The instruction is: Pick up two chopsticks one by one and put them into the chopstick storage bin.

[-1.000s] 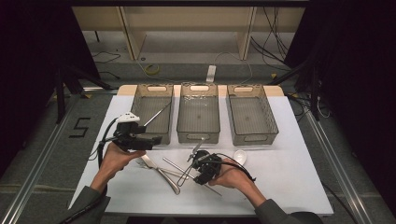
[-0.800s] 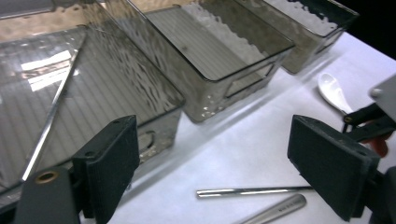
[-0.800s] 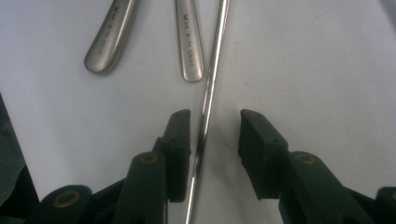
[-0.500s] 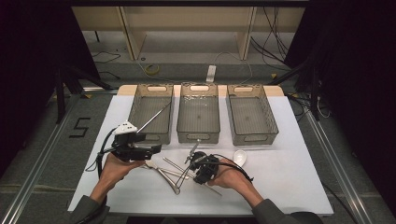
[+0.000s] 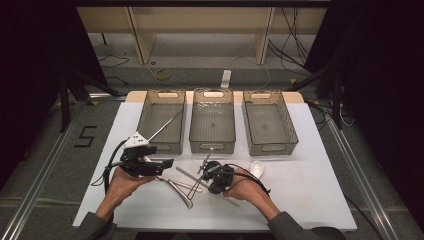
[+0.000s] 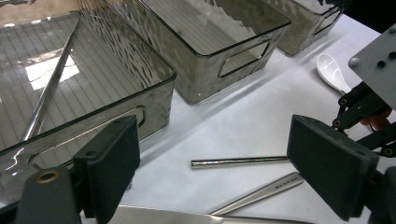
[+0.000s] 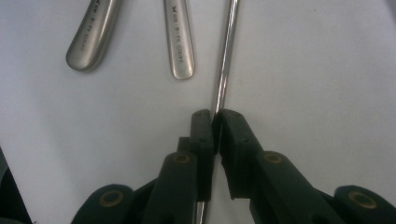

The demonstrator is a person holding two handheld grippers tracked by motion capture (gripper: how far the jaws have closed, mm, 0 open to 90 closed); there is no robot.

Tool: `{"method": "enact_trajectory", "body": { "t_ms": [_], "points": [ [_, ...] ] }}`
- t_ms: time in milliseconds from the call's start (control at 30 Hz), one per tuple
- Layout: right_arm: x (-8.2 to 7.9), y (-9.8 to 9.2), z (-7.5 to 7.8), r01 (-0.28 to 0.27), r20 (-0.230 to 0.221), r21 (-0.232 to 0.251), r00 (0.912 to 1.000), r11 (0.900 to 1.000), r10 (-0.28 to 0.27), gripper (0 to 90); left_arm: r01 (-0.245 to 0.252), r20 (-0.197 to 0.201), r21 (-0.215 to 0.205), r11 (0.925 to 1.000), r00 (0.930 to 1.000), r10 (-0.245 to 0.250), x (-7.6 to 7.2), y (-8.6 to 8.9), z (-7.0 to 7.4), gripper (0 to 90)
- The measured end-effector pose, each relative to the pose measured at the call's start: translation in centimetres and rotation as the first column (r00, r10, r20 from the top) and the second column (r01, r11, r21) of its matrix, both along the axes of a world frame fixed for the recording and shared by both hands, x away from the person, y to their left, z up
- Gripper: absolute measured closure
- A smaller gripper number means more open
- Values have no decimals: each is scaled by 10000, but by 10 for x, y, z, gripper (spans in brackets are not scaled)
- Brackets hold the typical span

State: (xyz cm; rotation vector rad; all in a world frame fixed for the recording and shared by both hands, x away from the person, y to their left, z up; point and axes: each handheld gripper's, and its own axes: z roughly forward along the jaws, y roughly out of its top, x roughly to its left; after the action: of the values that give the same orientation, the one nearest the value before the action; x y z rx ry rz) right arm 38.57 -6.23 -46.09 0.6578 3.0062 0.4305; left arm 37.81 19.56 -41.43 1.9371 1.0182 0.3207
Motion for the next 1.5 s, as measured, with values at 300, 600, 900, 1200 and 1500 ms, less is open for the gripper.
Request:
{"method": "enact_trajectory", "body": {
  "t_ms": [300, 600, 900, 1200, 1500],
  "points": [
    [-1, 3, 0, 54, 30, -189, 10000, 9998, -54, 862, 17, 59, 147, 9999, 10000, -18, 0, -1, 0, 167],
    [0, 2, 1, -70, 51, -142, 10000, 9999, 71, 870, 134, 57, 301, 9995, 9999, -136, -1, -3, -2, 168],
    [1, -3, 8, -230, 222, 70, 9995, 9997, 228, 873, 245, 68, 443, 9987, 9997, -248, -1, -6, -4, 170],
    [2, -7, 17, -281, 403, 195, 9988, 9994, 273, 874, 1271, -184, 1117, 9856, 9919, -1258, -3, -24, -12, 181],
    [2, -10, 26, -339, 548, 114, 9979, 9994, 332, 874, 3044, -795, 2401, 9218, 9525, -2938, -1, -62, -33, 235]
  ]
}}
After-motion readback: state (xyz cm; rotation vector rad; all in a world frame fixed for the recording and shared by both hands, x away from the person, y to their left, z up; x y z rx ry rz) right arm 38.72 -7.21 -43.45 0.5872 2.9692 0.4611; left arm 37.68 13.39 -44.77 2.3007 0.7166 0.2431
